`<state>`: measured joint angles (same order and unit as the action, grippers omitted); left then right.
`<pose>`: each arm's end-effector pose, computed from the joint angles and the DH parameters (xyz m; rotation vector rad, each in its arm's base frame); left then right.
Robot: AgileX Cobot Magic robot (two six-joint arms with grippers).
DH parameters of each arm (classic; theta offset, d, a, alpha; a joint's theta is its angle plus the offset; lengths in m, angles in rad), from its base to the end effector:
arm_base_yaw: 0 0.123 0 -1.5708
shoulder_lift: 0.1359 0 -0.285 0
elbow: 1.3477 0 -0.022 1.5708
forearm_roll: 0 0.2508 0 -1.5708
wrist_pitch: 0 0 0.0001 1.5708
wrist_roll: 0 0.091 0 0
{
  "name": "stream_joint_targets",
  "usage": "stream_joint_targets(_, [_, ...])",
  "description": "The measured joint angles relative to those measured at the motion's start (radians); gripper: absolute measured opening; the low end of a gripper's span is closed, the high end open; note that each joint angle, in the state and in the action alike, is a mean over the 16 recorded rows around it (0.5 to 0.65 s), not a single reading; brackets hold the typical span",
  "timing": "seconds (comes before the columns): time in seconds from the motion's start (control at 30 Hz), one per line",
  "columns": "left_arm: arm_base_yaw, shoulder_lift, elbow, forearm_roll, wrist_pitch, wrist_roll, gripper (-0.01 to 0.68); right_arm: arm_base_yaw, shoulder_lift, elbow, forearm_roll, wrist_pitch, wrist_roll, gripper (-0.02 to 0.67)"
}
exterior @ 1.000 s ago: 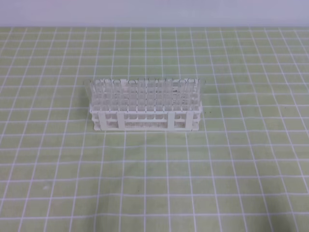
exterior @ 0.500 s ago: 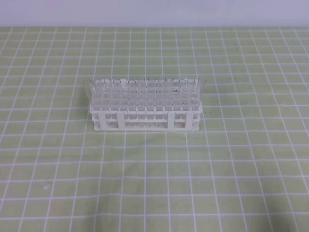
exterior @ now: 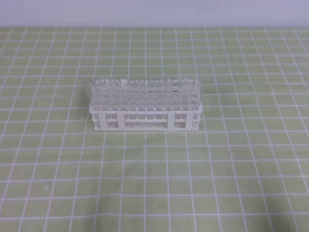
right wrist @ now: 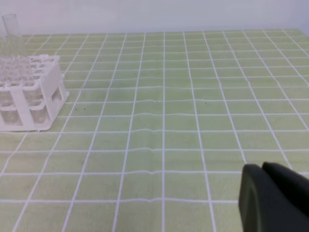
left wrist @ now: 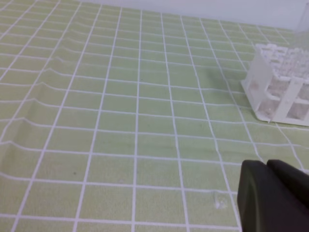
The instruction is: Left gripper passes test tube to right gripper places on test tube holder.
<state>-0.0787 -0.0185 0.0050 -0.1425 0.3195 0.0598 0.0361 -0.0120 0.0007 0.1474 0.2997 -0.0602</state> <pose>0.0526 -0.0082 0.1839 0.0349 1.7885 -0.1507 0.0535 0.0059 0.1868 0.0080 1.7704 0.1230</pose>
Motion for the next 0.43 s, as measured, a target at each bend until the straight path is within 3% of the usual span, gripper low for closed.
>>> stream_joint_targets(0.43, [0.000, 0.000, 0.001, 0.000, -0.001, 0.000, -0.003, 0.000, 0.000, 0.000, 0.000, 0.000, 0.000, -0.018])
